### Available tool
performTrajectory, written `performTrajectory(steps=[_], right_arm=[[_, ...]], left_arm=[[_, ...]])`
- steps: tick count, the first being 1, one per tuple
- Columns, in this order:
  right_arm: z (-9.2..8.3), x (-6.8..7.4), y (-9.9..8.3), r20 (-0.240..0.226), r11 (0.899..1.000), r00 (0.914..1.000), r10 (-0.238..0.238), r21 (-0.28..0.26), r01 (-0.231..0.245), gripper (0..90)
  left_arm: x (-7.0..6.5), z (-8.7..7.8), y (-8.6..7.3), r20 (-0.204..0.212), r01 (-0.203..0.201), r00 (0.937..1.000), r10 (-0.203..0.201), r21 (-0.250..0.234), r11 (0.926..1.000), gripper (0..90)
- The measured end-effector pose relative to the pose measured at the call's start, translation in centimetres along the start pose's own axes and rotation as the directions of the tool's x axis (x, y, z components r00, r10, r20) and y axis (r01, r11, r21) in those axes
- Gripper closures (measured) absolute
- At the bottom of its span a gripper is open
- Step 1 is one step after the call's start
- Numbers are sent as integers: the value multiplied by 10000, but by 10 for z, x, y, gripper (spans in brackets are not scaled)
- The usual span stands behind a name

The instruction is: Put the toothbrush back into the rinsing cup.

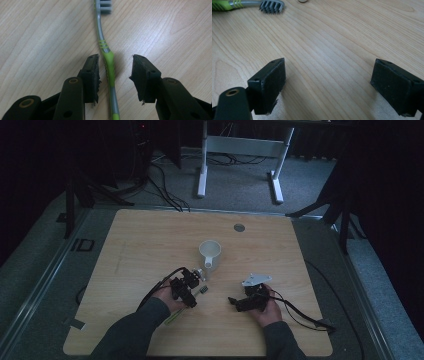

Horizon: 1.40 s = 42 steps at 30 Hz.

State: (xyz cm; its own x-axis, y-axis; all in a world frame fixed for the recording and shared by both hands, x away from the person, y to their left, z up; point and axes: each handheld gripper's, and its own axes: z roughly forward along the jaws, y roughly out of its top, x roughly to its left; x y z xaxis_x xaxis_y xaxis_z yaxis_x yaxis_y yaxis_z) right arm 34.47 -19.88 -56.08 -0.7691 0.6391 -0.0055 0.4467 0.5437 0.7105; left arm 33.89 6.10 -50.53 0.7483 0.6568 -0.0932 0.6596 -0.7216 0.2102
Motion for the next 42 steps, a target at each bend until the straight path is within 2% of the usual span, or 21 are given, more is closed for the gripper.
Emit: performTrajectory(steps=[9,12,14,20,26,32,42], right_arm=[[0,0,0,1,10000,10000,-4,-2,4,121],[0,0,0,2,10000,10000,-4,-3,4,121],[0,0,0,1,10000,10000,-3,-1,3,120],[0,0,0,6,10000,10000,8,-7,-8,120],[0,0,0,1,10000,10000,-9,-3,9,121],[0,0,0,4,10000,10000,5,-7,-5,120],[0,0,0,2,10000,10000,5,-4,-5,120]], left_arm=[[-2,6,2,-163,21,9999,-13,491,9988,593],[-1,8,2,-192,62,9998,-50,630,9980,618],[-2,9,2,-360,16,9994,14,816,9967,622],[-2,13,3,-378,-9,9993,51,1108,9938,666],[-2,13,5,-370,-3,9993,47,1196,9928,715],[-6,14,8,-729,-49,9972,150,1375,9905,772],[-10,14,9,-801,-359,9956,480,1457,9887,820]])
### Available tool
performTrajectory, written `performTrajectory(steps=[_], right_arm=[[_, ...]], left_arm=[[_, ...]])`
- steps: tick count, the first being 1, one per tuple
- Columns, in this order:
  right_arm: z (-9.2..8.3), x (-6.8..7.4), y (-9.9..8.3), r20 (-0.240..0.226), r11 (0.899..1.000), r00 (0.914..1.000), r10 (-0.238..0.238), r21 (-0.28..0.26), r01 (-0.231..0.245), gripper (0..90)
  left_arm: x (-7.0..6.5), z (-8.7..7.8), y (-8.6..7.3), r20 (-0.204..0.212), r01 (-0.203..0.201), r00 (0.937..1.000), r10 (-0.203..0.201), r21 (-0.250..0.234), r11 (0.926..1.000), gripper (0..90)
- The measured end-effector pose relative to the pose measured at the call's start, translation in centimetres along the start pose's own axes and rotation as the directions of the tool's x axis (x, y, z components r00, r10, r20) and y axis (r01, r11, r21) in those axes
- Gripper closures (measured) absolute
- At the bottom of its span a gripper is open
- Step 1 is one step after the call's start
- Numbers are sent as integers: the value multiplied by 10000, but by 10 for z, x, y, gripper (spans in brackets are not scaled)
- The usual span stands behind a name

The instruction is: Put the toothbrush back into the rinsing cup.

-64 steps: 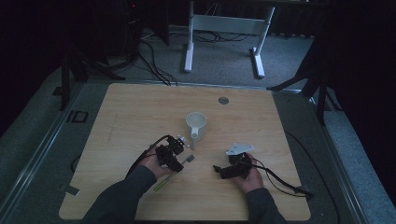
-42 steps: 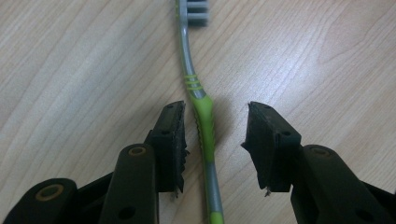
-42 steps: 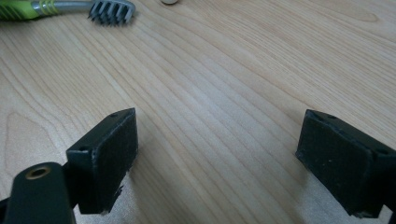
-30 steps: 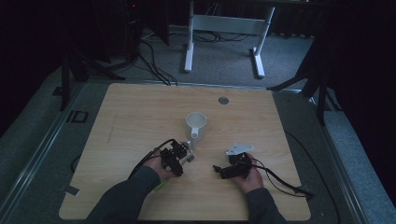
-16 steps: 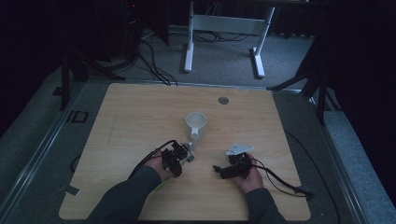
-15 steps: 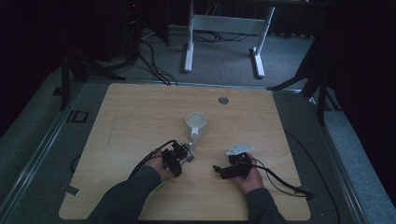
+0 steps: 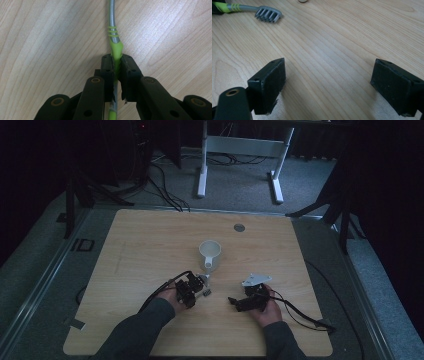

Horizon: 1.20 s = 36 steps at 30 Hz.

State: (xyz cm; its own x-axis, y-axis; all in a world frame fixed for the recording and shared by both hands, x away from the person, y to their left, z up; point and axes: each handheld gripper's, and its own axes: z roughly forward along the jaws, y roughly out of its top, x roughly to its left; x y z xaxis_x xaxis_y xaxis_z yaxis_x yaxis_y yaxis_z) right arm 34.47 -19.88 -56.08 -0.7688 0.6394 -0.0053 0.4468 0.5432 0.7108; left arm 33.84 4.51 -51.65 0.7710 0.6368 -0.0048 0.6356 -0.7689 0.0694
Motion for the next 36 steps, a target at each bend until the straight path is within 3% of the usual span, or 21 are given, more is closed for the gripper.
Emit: performTrajectory(steps=[21,28,36], right_arm=[[0,0,0,-5,10000,10000,-25,5,25,120],[0,0,0,-6,10000,10000,-24,4,24,120],[0,0,0,-4,10000,10000,-19,4,19,120]], left_arm=[[-8,-1,-1,-119,-557,9984,557,32,9984,825],[-7,-4,-3,-85,-566,9984,565,-89,9984,826],[-5,-13,-6,5,-519,9986,520,-617,9967,826]])
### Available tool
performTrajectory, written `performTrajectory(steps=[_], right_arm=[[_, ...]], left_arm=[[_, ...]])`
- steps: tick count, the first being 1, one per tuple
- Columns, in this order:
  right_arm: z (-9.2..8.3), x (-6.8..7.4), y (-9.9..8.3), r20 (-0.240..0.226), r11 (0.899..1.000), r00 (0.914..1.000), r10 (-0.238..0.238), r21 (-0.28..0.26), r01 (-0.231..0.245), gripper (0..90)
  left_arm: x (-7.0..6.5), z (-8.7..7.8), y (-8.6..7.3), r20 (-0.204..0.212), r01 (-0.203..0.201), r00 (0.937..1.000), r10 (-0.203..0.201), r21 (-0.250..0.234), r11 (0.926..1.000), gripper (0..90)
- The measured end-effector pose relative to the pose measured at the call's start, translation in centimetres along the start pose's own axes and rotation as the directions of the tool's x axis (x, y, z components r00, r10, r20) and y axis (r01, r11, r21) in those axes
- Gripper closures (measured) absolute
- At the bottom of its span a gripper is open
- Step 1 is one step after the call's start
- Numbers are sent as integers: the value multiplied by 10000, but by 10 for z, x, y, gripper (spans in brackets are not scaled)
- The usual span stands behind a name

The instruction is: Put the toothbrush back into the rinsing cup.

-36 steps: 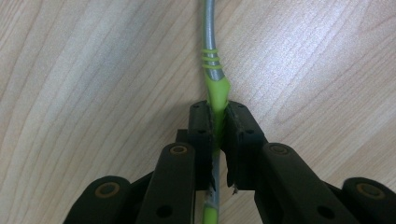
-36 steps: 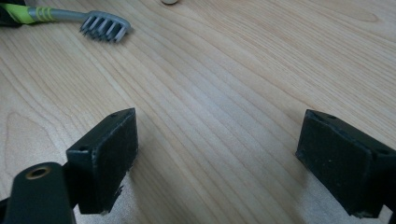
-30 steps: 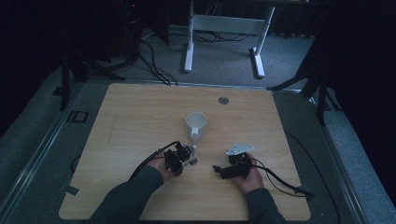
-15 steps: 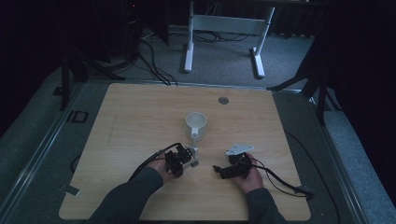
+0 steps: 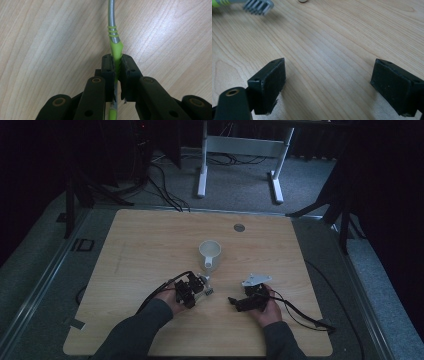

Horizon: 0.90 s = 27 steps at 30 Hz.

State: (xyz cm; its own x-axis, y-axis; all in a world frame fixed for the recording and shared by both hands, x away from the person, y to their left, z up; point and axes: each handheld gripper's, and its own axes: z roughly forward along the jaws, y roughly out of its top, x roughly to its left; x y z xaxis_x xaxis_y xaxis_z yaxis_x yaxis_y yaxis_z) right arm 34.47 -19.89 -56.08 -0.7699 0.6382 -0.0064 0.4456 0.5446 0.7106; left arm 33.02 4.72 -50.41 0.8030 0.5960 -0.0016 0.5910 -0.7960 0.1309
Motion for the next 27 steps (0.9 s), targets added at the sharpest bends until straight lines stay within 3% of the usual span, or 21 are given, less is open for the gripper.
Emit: performTrajectory(steps=[17,27], right_arm=[[0,0,0,1,10000,10000,8,-3,-8,120],[0,0,0,-4,10000,10000,26,4,-26,121]], left_arm=[[4,-15,-5,69,-73,9999,80,-958,9954,827],[5,-23,-8,12,-86,10000,89,-1553,9878,827]])
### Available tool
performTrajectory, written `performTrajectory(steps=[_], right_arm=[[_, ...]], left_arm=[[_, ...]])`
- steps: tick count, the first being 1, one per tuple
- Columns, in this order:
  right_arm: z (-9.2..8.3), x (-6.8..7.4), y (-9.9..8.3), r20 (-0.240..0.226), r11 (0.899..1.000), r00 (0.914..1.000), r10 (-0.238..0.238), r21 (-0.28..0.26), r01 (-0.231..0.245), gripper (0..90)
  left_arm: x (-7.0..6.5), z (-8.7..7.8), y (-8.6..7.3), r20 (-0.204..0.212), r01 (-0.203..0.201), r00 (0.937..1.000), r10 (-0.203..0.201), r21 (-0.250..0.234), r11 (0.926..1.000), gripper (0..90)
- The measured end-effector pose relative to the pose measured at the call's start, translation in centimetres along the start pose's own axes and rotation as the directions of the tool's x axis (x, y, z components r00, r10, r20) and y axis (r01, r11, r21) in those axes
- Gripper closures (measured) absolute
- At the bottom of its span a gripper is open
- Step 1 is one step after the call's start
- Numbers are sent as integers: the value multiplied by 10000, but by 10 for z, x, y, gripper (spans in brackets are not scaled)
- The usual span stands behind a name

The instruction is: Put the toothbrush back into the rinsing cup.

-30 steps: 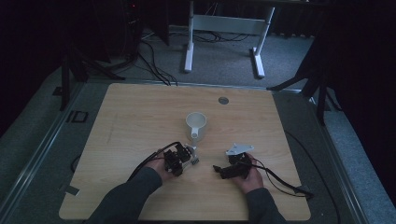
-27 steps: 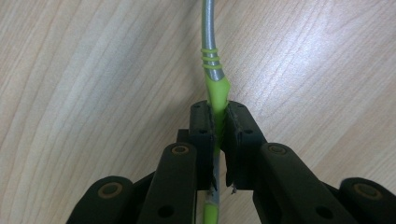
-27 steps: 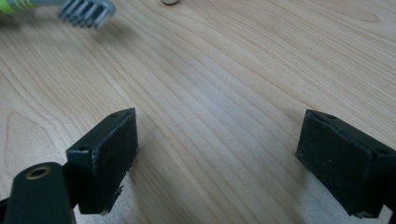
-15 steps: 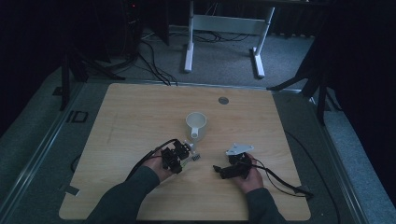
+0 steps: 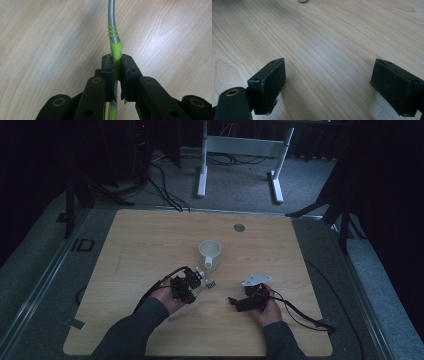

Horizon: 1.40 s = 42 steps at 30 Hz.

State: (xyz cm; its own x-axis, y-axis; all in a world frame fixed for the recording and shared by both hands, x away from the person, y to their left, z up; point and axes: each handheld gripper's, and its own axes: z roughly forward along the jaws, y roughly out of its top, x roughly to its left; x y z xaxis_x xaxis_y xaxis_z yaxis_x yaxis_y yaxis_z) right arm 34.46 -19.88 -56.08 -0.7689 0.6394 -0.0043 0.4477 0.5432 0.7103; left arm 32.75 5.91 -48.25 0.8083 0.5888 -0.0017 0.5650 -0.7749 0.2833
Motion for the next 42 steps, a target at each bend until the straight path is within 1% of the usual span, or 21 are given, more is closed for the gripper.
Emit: performTrajectory(steps=[5,10,14,21,24,26,31,34,35,38,42], right_arm=[[0,0,0,2,10000,10000,-10,-5,10,120],[0,0,0,3,10000,10000,-10,-6,10,120],[0,0,0,2,10000,10000,-10,-5,10,120],[0,0,0,2,10000,10000,-11,-6,11,120],[0,0,0,3,10000,10000,-10,-5,10,121],[0,0,0,1,10000,10000,-7,-5,7,120],[0,0,0,3,10000,10000,-11,-5,11,120],[0,0,0,8,10000,10000,-22,-10,22,120],[0,0,0,7,10000,10000,-22,-12,22,121],[0,0,0,5,10000,10000,-17,-10,17,121],[0,0,0,8,10000,10000,-24,-14,24,121]], left_arm=[[0,-4,-1,95,63,9999,-60,-329,9994,827],[1,-7,-1,73,94,9999,-90,-566,9984,827],[1,-8,-1,119,107,9999,-99,-736,9972,826],[2,-10,-2,65,90,9999,-84,-985,9951,827],[2,-11,-2,117,149,9998,-137,-1093,9939,827],[2,-12,-2,160,211,9997,-192,-1258,9918,826],[4,-14,-3,162,295,9995,-275,-1446,9891,827],[5,-17,-4,222,357,9992,-324,-1675,9852,827],[5,-17,-4,247,381,9991,-345,-1683,9850,827],[6,-18,-4,165,463,9989,-441,-1812,9824,827],[8,-21,-5,75,578,9983,-575,-2101,9760,827]])
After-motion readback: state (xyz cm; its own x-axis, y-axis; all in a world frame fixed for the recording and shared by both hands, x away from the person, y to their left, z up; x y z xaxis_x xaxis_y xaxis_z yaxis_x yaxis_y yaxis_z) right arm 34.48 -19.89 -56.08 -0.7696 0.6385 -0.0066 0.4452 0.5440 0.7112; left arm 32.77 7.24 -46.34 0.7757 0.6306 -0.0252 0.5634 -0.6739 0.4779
